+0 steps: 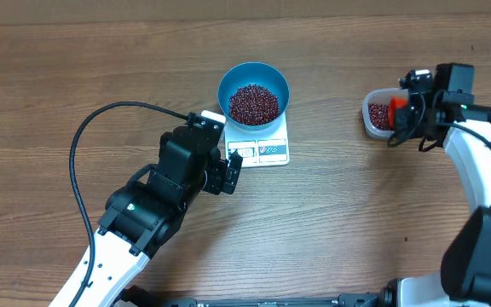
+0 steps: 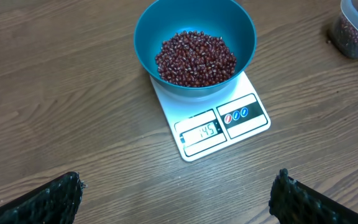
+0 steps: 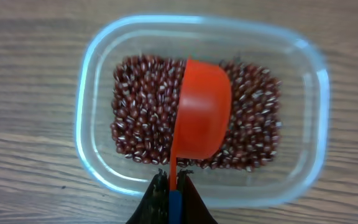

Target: Scoop item into bowl and weigh 150g on scale

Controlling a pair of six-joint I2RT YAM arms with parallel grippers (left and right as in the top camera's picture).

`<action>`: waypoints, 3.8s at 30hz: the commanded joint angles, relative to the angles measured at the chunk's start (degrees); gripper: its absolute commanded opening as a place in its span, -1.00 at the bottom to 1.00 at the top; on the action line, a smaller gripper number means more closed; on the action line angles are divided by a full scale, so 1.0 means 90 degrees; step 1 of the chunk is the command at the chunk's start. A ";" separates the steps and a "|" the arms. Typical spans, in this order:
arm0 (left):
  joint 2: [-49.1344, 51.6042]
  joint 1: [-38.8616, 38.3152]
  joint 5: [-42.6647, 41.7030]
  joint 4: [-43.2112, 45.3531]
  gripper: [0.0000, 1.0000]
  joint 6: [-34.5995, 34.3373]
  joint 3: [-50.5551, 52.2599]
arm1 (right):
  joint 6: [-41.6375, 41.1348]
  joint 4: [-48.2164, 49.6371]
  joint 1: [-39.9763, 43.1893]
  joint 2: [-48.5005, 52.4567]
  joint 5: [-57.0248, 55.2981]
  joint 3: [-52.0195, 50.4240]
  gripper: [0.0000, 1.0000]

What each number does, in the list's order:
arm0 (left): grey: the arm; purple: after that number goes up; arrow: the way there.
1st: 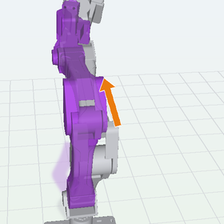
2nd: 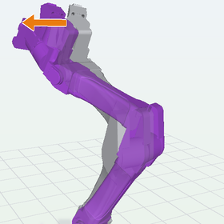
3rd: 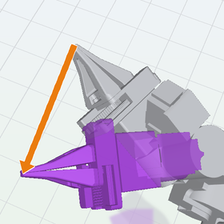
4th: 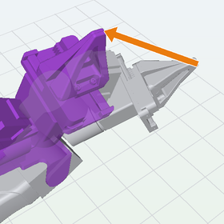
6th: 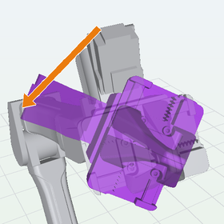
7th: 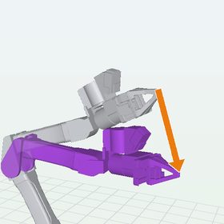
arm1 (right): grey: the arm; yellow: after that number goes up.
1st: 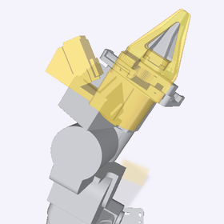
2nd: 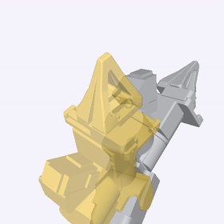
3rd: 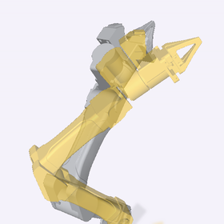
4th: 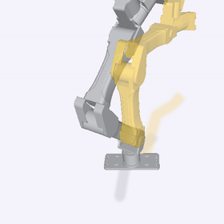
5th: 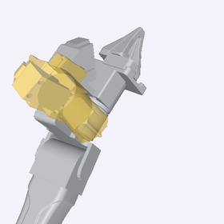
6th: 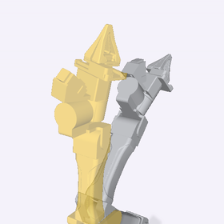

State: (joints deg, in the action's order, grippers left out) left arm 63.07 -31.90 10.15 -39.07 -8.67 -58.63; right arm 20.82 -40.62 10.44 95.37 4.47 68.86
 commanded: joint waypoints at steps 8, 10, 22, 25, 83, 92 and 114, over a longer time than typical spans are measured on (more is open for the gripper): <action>0.0034 -0.0036 0.0085 0.0005 0.99 -0.0017 0.0010 | 0.0070 0.0058 0.0015 0.0483 0.0525 -0.0036 -0.93; 0.0034 -0.0036 0.0085 0.0005 0.99 -0.0017 0.0010 | 0.0068 0.0058 0.0015 0.0486 0.0658 -0.0036 -0.93; 0.0034 -0.0036 0.0085 0.0007 0.99 -0.0015 0.0010 | 0.0044 0.0053 0.0027 0.0483 0.1518 -0.0036 -0.93; 0.0034 -0.0036 0.0085 0.0005 0.98 -0.0017 0.0010 | 0.0019 0.0027 0.0027 0.0483 0.1520 -0.0034 -0.93; 0.0034 -0.0036 0.0085 0.0007 0.98 -0.0015 0.0010 | -0.0481 -0.0491 0.1812 -0.0430 0.5311 0.0085 -0.93; 0.0034 -0.0036 0.0085 0.0005 0.99 -0.0017 0.0010 | -0.0721 -0.0595 0.1792 -0.0430 0.6152 0.0085 -0.93; 0.0034 -0.0036 0.0085 0.0005 0.99 -0.0015 0.0010 | -0.1676 0.0845 -0.0576 -0.0430 0.5773 0.0083 -0.93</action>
State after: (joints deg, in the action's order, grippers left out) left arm 63.07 -31.90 10.15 -39.09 -8.67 -58.63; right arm 9.26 -35.62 9.08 92.95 58.87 68.88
